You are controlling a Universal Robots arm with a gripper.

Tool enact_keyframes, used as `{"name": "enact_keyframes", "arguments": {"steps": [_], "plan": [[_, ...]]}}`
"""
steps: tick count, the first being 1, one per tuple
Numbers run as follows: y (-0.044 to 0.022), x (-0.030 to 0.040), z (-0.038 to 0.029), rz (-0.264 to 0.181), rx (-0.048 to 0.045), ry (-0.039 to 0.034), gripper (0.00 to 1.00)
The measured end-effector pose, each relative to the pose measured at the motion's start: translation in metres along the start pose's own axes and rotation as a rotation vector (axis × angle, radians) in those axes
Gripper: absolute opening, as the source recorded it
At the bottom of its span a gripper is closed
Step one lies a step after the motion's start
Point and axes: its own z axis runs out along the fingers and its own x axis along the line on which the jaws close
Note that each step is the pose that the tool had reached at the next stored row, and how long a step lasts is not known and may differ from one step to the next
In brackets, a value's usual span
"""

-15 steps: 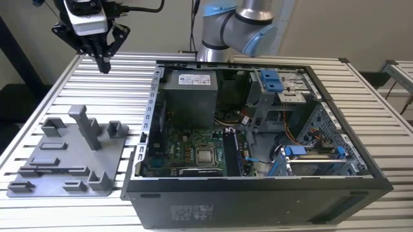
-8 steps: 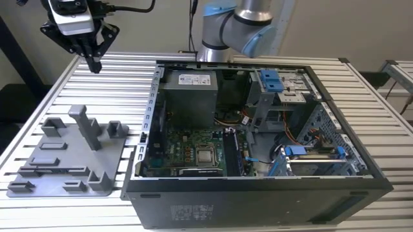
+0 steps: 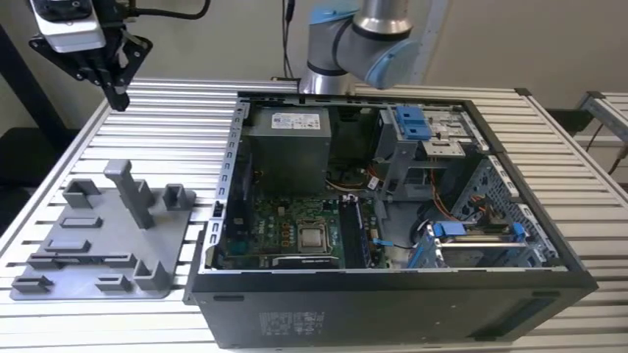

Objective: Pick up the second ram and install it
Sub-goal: 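Reach for the second ram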

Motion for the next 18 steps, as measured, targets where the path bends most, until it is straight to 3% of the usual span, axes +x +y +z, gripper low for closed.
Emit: {"name": "enact_keyframes", "arguments": {"steps": [10,13,18], "plan": [[-0.0036,0.0428,0.0007,-0.001,-0.0003,-0.0054,0.11],[-0.004,0.0482,0.0009,-0.008,-0.0004,-0.005,0.11],[-0.0037,0.0512,0.0016,-0.044,-0.0001,-0.0027,0.11]]}}
